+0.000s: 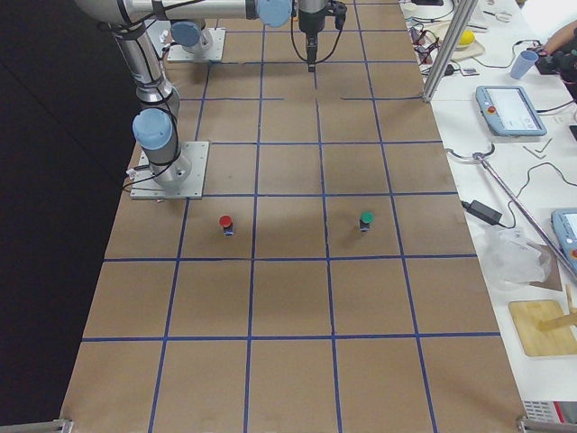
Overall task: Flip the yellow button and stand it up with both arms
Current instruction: 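Move the left gripper down over the yellow button lying on its side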
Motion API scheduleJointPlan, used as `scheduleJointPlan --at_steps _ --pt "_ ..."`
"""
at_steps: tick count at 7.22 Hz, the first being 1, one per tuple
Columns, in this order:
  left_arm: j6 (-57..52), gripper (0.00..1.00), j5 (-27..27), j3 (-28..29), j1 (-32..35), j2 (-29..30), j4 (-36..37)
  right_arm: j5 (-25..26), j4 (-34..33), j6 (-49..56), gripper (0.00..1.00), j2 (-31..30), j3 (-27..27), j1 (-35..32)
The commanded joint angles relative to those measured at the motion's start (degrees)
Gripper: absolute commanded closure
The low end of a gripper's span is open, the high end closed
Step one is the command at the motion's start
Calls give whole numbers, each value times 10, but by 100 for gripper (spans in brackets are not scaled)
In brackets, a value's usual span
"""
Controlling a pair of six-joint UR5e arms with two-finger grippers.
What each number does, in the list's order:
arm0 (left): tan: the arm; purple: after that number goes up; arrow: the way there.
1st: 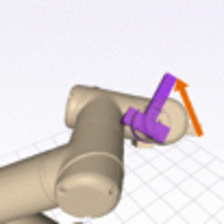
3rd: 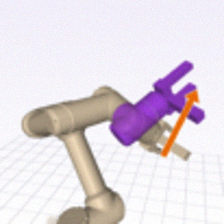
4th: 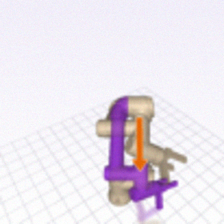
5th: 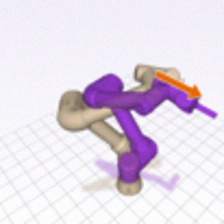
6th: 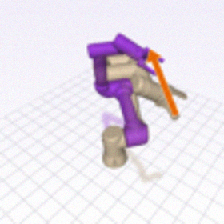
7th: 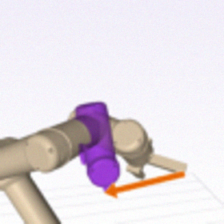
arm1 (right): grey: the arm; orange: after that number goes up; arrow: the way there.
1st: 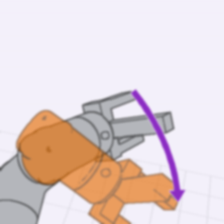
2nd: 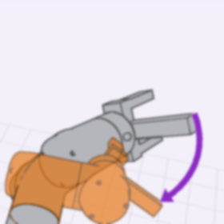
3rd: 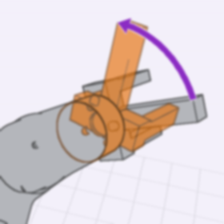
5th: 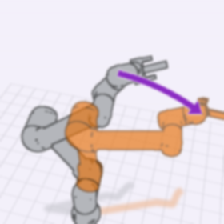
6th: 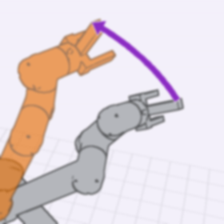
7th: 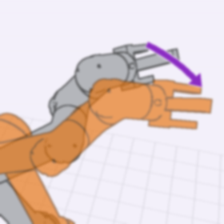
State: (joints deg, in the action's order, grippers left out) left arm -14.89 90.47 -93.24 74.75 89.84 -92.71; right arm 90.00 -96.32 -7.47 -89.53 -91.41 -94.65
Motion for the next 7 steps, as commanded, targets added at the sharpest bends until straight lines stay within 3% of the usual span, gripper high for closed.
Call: scheduleJointPlan --at_steps 1,3,5,7 --pt "-82 0 23 -62 -88 24 45 0 0 0 0 1 0 0" --pt "-159 1 26 -74 -131 45 60 0 0 0 0 0 0 0" --pt "-327 1 26 -113 -167 108 235 0 0 0 0 0 0 0" --pt "-372 1 19 -132 -202 125 263 0 0 0 0 0 0 -1"
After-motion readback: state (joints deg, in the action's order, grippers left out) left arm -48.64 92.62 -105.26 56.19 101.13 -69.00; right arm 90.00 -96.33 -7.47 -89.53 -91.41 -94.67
